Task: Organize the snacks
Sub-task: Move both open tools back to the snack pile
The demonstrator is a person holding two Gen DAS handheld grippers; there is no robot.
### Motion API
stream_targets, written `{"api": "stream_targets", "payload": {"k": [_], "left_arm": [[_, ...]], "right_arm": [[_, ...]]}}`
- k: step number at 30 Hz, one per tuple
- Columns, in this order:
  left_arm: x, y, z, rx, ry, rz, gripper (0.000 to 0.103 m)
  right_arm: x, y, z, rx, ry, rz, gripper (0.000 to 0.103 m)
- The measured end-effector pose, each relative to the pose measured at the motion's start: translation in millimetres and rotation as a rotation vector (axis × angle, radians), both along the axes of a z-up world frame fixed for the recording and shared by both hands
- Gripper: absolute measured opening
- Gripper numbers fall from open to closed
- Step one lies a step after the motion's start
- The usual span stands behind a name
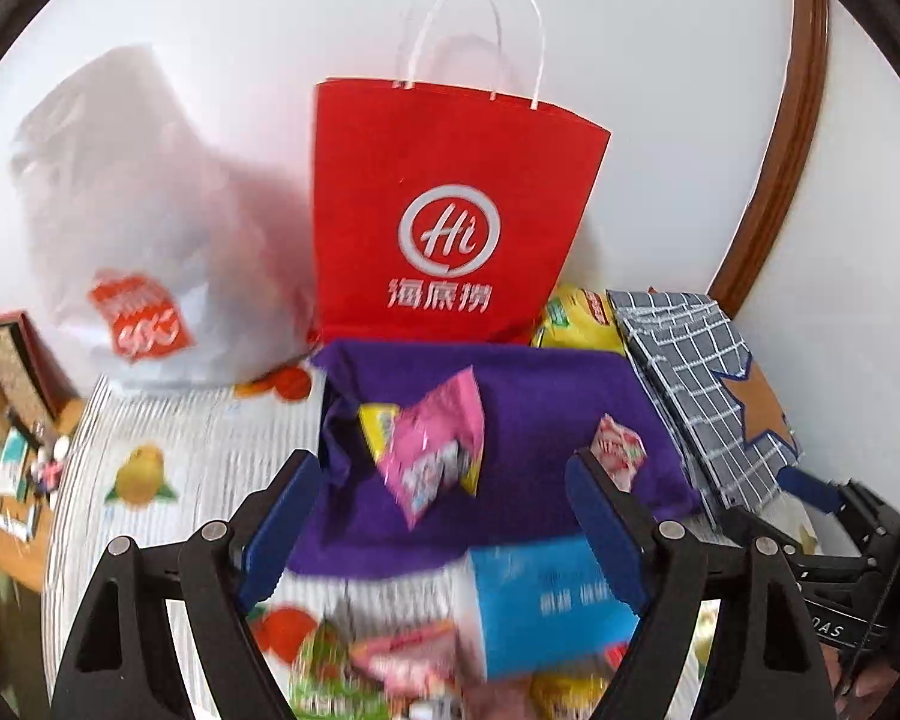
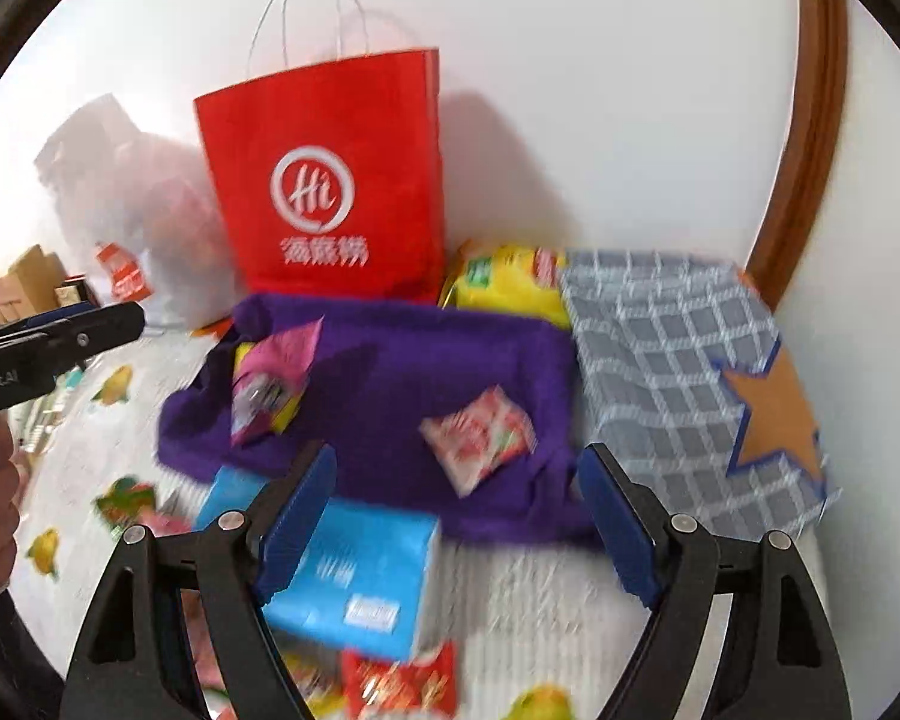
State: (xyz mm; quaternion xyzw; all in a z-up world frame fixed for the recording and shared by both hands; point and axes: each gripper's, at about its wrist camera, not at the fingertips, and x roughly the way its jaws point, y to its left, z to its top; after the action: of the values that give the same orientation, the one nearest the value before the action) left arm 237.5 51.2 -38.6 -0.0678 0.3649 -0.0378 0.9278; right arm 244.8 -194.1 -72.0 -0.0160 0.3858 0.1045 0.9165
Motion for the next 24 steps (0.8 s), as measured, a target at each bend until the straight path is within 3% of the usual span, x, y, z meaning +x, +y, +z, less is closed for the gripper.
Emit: {"api": "stream_targets", "payload": {"k": [6, 14, 24], "left_arm": [[-50.9, 13.2, -19.0, -0.003, 0.021, 0.038, 0.082], [-99.7, 26.7, -49.1, -0.008, 0.054, 0.072, 0.082], [-117.2, 33.4, -75.2, -0.011, 0.094, 0.098, 0.082]], "right_arm": [[-47.2, -1.0, -27.1, 0.019, 0.035, 0.010, 0.082], [-81.2, 0.6, -65.1, 0.008, 0.087, 0.017, 0.072], [-72.2, 6.9, -98.8, -0.031, 0.120, 0.040, 0.072]]}}
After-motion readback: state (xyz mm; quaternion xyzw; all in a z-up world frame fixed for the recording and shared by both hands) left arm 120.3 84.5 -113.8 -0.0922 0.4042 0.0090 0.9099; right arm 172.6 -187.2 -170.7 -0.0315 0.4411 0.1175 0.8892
